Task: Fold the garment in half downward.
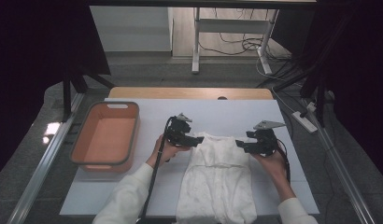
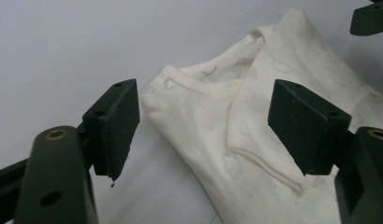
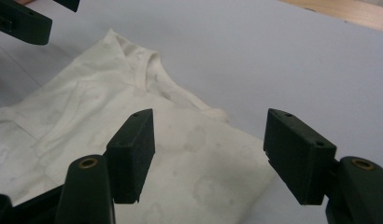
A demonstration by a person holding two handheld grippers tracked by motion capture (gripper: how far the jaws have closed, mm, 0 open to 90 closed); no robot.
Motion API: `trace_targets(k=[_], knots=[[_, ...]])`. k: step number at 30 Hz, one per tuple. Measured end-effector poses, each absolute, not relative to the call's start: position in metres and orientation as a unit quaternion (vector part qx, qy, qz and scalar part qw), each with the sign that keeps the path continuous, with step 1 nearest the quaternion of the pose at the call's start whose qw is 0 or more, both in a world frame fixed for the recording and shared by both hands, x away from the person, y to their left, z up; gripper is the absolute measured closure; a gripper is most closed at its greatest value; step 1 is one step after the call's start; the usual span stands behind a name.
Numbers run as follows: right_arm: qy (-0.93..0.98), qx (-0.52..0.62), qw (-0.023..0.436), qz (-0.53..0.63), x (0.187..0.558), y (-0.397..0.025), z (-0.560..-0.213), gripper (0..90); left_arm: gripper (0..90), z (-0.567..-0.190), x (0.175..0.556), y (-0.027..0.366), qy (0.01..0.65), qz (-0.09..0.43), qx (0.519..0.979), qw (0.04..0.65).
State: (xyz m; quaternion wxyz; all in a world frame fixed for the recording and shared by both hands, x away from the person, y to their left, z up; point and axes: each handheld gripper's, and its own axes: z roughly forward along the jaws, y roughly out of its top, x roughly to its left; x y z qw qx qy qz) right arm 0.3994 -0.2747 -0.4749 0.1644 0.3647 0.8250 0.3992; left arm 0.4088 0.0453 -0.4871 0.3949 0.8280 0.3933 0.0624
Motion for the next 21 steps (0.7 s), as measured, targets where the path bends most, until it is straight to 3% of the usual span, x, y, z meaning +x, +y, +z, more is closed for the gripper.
trace_targets(k=[21], knots=[[0.836,0.402,0.143,0.344,0.434,-0.289,-0.504,33.3,24.9,-0.519,0.436,0.034,0.407,0.045,0.837,0.363]])
